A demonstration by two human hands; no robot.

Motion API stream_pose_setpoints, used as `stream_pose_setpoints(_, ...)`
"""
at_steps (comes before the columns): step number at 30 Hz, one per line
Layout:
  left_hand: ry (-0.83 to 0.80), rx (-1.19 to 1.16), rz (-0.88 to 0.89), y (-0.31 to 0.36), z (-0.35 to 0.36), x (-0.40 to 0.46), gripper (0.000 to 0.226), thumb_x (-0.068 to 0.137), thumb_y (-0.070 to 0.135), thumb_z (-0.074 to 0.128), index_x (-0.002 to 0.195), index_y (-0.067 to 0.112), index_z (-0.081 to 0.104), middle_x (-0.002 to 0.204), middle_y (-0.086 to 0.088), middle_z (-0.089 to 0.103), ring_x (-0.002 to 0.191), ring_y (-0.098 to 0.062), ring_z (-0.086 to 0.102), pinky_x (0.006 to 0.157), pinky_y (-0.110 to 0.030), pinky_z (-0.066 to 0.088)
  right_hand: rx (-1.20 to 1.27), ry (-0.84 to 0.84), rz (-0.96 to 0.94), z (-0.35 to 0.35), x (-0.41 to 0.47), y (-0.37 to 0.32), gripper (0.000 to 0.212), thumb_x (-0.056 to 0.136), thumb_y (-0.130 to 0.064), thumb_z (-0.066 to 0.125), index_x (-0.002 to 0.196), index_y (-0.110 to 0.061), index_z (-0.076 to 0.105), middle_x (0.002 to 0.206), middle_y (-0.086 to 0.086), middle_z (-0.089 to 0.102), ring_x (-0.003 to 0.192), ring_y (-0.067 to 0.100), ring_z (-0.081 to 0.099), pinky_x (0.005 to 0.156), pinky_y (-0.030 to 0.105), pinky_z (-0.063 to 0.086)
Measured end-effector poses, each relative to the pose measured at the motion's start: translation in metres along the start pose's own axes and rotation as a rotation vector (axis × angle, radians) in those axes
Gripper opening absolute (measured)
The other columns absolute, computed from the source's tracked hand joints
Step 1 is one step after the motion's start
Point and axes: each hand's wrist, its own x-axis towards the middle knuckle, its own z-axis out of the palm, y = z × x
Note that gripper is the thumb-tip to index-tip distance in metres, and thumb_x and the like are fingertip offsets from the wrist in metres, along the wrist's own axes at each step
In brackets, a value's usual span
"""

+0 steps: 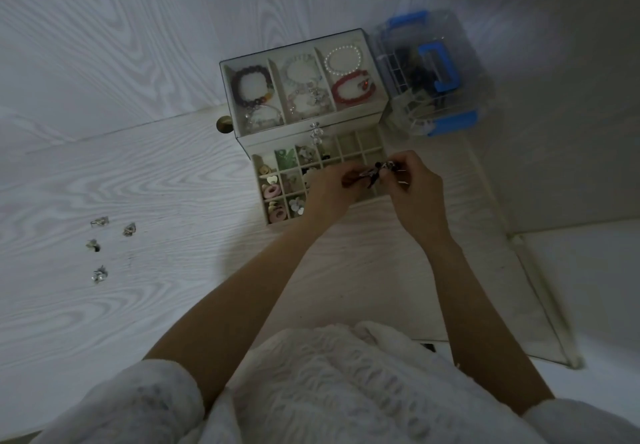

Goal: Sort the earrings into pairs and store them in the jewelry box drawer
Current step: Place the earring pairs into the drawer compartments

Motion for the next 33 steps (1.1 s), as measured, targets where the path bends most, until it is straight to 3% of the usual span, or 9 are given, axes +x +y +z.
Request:
stream_pose_setpoints(4,0.008,0.037,0.013,-0.005,-0.001,0.003,0.016,0.087,0.018,0.063,0.099,0.014,0.071,0.09,-0.007,0.073,0.083,-0.02,0.067,0.072,-0.029,0.05,0.053,0.016,0.026,-0.001,0.001,0.001,0.011,0.09,-0.01,0.057,0.1,-0.006,0.057,0.091,0.001,0.063,0.08,0.006,0.058,0.067,0.0,0.04)
stream_pose_setpoints(8,0.04,-0.082,0.001,0.0,-0.004,0.004,0.015,0.086,0.016,0.064,0.098,0.014,0.072,0.092,-0.002,0.073,0.082,-0.007,0.064,0.072,-0.008,0.045,0.133,0.067,0.08,-0.002,0.002,0.004,0.007,0.09,-0.011,0.058,0.096,-0.012,0.055,0.09,0.001,0.064,0.086,0.014,0.063,0.074,0.009,0.048)
stream_pose_setpoints(12,0.007,-0.069,-0.063,-0.004,-0.001,0.005,0.016,0.088,0.018,0.061,0.099,0.015,0.072,0.096,-0.002,0.073,0.089,-0.011,0.065,0.078,-0.019,0.048,0.248,0.025,0.232,0.006,0.004,0.016,0.008,0.089,-0.011,0.058,0.088,-0.018,0.054,0.084,-0.003,0.065,0.086,0.019,0.066,0.086,0.04,0.054)
stream_pose_setpoints(15,-0.027,-0.035,-0.107,-0.006,0.0,0.005,0.02,0.09,0.011,0.058,0.106,0.008,0.069,0.106,-0.008,0.07,0.094,-0.01,0.061,0.071,0.0,0.04,0.258,0.012,0.304,0.013,0.005,0.026,0.003,0.089,-0.009,0.058,0.091,-0.011,0.056,0.084,0.002,0.066,0.082,0.021,0.068,0.084,0.049,0.054)
stream_pose_setpoints(18,-0.081,-0.049,-0.124,-0.008,-0.002,0.005,0.027,0.088,0.002,0.057,0.114,0.004,0.063,0.115,-0.011,0.066,0.103,-0.014,0.06,0.074,0.006,0.036,0.194,0.008,0.31,0.018,0.006,0.029,0.006,0.088,-0.01,0.059,0.093,-0.01,0.056,0.087,0.008,0.066,0.082,0.022,0.067,0.083,0.046,0.055)
stream_pose_setpoints(23,-0.119,0.088,-0.032,-0.009,-0.004,0.001,0.041,0.079,-0.007,0.055,0.117,0.006,0.062,0.112,-0.013,0.067,0.104,-0.024,0.063,0.093,-0.02,0.046,-0.069,-0.034,0.109,0.018,0.001,0.028,0.009,0.086,-0.01,0.061,0.094,-0.006,0.06,0.088,0.007,0.067,0.077,0.013,0.06,0.068,0.018,0.047)
stream_pose_setpoints(25,-0.104,0.148,0.011,-0.008,-0.003,0.0,0.04,0.078,-0.006,0.054,0.113,0.008,0.065,0.106,-0.012,0.07,0.099,-0.024,0.065,0.092,-0.032,0.048,-0.115,-0.063,0.049,0.016,-0.001,0.026,0.008,0.085,-0.009,0.062,0.093,-0.008,0.062,0.085,0.002,0.066,0.077,0.013,0.061,0.07,0.022,0.049)
stream_pose_setpoints(29,-0.065,0.194,0.031,-0.008,-0.001,0.002,0.037,0.076,-0.004,0.058,0.109,0.011,0.067,0.102,-0.009,0.072,0.096,-0.024,0.067,0.09,-0.041,0.05,-0.152,-0.083,-0.023,0.015,-0.002,0.025,0.007,0.083,-0.009,0.062,0.09,-0.008,0.063,0.083,0.002,0.067,0.075,0.014,0.062,0.069,0.026,0.05)
stream_pose_setpoints(33,0.005,0.319,0.146,-0.012,-0.004,-0.003,0.03,0.077,0.0,0.057,0.103,0.01,0.068,0.092,-0.011,0.072,0.084,-0.028,0.066,0.081,-0.039,0.052,-0.241,-0.092,-0.018,0.019,0.007,0.031,0.012,0.084,-0.01,0.062,0.095,-0.005,0.064,0.089,0.01,0.068,0.077,0.018,0.06,0.067,0.028,0.047)
